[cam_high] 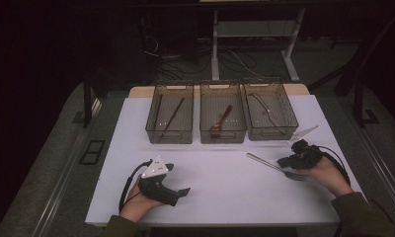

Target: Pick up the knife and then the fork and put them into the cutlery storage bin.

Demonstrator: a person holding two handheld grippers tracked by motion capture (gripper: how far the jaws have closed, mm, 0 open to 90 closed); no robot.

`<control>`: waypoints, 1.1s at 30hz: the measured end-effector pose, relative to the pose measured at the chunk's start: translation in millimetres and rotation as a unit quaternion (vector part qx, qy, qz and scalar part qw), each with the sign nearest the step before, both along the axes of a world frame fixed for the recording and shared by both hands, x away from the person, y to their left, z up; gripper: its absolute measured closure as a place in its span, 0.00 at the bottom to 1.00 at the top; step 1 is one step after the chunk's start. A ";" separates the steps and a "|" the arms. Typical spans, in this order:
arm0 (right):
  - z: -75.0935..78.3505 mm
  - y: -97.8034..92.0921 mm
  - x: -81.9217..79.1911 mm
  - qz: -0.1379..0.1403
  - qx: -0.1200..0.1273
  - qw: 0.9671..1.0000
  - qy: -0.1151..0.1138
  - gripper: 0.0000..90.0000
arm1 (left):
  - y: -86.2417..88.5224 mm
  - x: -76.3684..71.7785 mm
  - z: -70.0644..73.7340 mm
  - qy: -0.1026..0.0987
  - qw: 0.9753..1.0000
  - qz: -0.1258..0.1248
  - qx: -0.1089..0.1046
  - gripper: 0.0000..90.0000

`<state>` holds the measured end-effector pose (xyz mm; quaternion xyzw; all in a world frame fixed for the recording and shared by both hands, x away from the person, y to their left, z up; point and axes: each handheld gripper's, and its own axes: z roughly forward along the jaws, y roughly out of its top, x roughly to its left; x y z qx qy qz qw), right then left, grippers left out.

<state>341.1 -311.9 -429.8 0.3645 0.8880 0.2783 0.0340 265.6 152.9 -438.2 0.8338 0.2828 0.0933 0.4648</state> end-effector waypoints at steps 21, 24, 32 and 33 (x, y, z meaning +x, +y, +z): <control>12.5 20.2 5.0 0.035 -0.051 0.998 -0.003 0.64 | -0.6 -0.2 0.1 0.000 1.000 -0.001 0.001 0.00; 14.9 26.6 7.3 0.044 -0.067 0.997 0.000 0.64 | -0.6 -0.3 0.2 0.000 1.000 -0.001 0.001 0.00; 15.4 49.6 15.5 0.088 -0.131 0.987 0.018 0.64 | -0.9 -0.4 0.3 0.000 1.000 -0.001 0.001 0.00; 15.0 52.3 16.7 0.095 -0.137 0.986 0.022 0.64 | -0.8 -0.3 0.3 0.000 1.000 -0.001 0.001 0.00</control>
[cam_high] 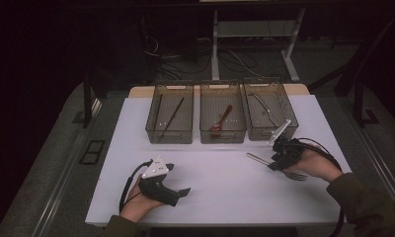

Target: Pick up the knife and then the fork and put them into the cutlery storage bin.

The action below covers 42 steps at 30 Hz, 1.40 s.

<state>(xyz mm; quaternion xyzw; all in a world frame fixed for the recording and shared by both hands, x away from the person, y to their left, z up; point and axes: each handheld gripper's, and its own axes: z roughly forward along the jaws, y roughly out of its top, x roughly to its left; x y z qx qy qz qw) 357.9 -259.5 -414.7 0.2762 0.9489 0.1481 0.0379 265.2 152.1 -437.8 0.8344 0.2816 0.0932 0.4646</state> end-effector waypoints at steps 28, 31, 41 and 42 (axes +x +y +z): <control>-5.3 21.2 14.2 0.025 -0.072 0.996 0.047 0.90 | -0.3 -0.3 0.0 0.000 1.000 -0.001 -0.001 0.00; -5.2 21.4 14.4 0.022 -0.075 0.996 0.046 0.91 | -0.2 -0.2 0.1 0.000 1.000 0.000 -0.002 0.00; -4.9 22.7 13.4 0.021 -0.076 0.996 0.047 0.92 | -0.2 -0.2 0.0 0.000 1.000 -0.001 -0.002 0.00; -4.8 22.6 13.3 0.022 -0.076 0.996 0.047 0.92 | -0.2 -0.2 0.0 0.000 1.000 -0.001 -0.002 0.00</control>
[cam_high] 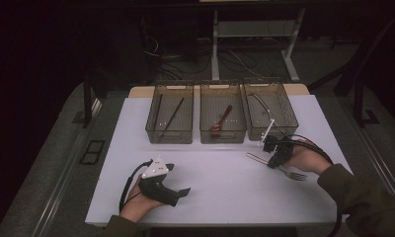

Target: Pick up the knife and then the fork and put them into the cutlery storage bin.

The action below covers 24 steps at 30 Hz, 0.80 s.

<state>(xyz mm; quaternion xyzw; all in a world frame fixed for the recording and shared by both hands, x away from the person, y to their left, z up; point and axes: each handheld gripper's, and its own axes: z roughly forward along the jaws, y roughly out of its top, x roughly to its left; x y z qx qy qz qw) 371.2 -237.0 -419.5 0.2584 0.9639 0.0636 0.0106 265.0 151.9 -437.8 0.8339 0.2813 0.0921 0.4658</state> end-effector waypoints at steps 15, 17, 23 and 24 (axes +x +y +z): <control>10.7 -8.9 1.7 -0.010 0.024 1.000 -0.017 0.92 | 0.0 0.4 -0.4 0.000 1.000 0.000 0.001 0.00; 13.3 -10.6 2.1 -0.012 0.028 0.999 -0.019 0.92 | -0.1 0.3 -0.3 0.001 1.000 0.000 0.001 0.00; 25.1 -14.6 3.9 -0.019 0.050 0.998 -0.030 0.92 | 0.1 0.4 -0.2 0.001 1.000 0.000 0.001 0.00; 28.0 -15.6 4.5 -0.022 0.056 0.998 -0.034 0.92 | 0.1 0.5 -0.3 0.000 1.000 0.000 0.001 0.00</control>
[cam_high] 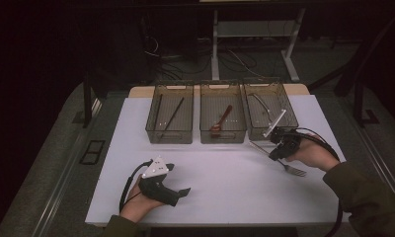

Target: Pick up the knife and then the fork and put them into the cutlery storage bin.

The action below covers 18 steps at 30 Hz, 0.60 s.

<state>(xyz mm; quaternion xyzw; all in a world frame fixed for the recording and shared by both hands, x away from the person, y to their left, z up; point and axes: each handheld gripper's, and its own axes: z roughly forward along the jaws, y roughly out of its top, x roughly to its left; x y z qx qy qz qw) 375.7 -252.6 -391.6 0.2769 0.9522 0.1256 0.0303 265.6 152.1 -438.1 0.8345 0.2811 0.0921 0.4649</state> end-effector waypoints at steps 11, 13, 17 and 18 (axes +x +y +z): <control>34.9 -19.2 7.3 -0.036 0.071 0.996 -0.034 0.92 | -0.1 -0.1 0.1 0.000 1.000 0.000 0.000 0.00; 42.3 -23.7 9.3 -0.048 0.091 0.994 -0.043 0.92 | -0.4 -0.3 0.1 0.000 1.000 0.000 0.000 0.00; 55.0 -31.4 14.6 -0.067 0.120 0.988 -0.066 0.92 | -0.6 -0.4 0.1 0.000 1.000 -0.001 0.001 0.00; 57.5 -33.2 16.4 -0.071 0.127 0.987 -0.072 0.92 | -0.6 -0.3 0.0 0.001 1.000 -0.001 0.001 0.00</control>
